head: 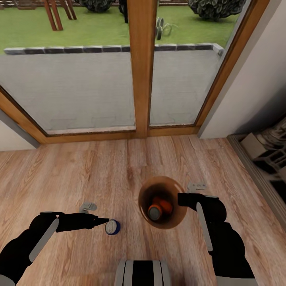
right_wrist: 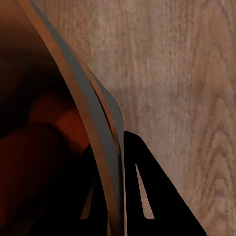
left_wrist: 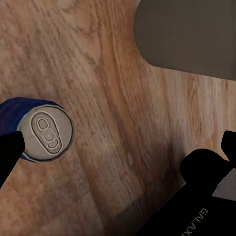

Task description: Put the three can of soda from the living room inside the tash can in the kitchen.

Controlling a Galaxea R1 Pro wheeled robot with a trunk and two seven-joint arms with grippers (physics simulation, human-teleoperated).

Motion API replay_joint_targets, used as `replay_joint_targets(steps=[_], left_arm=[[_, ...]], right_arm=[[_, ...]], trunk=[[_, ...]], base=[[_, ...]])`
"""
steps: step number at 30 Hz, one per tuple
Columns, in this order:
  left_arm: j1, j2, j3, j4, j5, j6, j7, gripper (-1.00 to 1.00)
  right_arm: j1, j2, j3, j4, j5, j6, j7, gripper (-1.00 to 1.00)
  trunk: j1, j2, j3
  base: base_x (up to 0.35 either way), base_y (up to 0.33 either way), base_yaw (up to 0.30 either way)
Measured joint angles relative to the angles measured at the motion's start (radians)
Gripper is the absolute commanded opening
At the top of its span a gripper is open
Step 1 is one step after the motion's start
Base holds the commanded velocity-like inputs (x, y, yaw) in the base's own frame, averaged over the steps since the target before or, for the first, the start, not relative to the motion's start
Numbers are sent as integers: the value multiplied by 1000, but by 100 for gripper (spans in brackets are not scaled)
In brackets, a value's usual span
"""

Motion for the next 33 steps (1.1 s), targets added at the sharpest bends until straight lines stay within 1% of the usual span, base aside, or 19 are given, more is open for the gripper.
replay_joint_targets(steps=[4,6,7,11,17,21,27,33], left_arm=[[0,0,0,0,0,0,0,100],[0,0,0,-1,0,0,1,100],[0,0,0,-2,0,0,1,100],[0,-1,0,-3,0,0,1,100],[0,-2,0,-3,0,0,1,100],[0,-2,0,-4,-1,0,1,100],[0,-2,0,-5,-1,0,1,100],[0,-3,0,-3,-3,0,1,100]], right_arm=[[0,0,-3,0,-3,0,31,-100],[0,0,-3,0,-13,0,37,-100],[0,0,-3,0,-11,0,39,-100],[0,-1,-4,0,5,-1,40,-100],[0,-1,-4,0,-5,0,41,-100],[0,-1,-4,0,2,0,41,-100],[0,-2,-4,0,-3,0,41,-100],[0,-2,-4,0,1,0,41,-100]], trunk=[[0,0,-4],[0,0,-7],[0,0,-8],[0,0,-12],[0,0,-18],[0,0,-20],[0,0,-20],[0,0,-20]], base=[[0,0,0],[0,0,0],[0,0,0],[0,0,0],[0,0,0],[0,0,0],[0,0,0],[0,0,0]])
